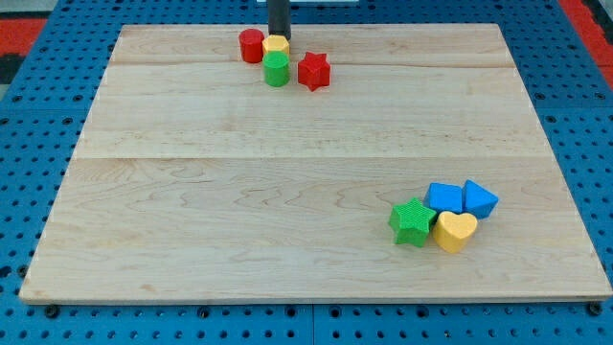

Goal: Move the red star diagonal to the green star

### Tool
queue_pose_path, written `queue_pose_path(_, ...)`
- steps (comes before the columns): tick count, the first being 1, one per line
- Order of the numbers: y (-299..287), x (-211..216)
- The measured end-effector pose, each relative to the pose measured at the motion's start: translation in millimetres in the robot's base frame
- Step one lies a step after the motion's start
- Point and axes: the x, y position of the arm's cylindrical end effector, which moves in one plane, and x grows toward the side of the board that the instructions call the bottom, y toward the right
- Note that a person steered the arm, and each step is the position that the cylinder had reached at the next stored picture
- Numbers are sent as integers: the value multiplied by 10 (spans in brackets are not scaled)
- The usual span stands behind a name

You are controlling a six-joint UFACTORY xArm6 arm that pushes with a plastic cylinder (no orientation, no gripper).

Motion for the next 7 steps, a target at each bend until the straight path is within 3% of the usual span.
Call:
queue_pose_path(3,564,108)
queue_pose_path(4,801,388)
queue_pose_path(7,472,793)
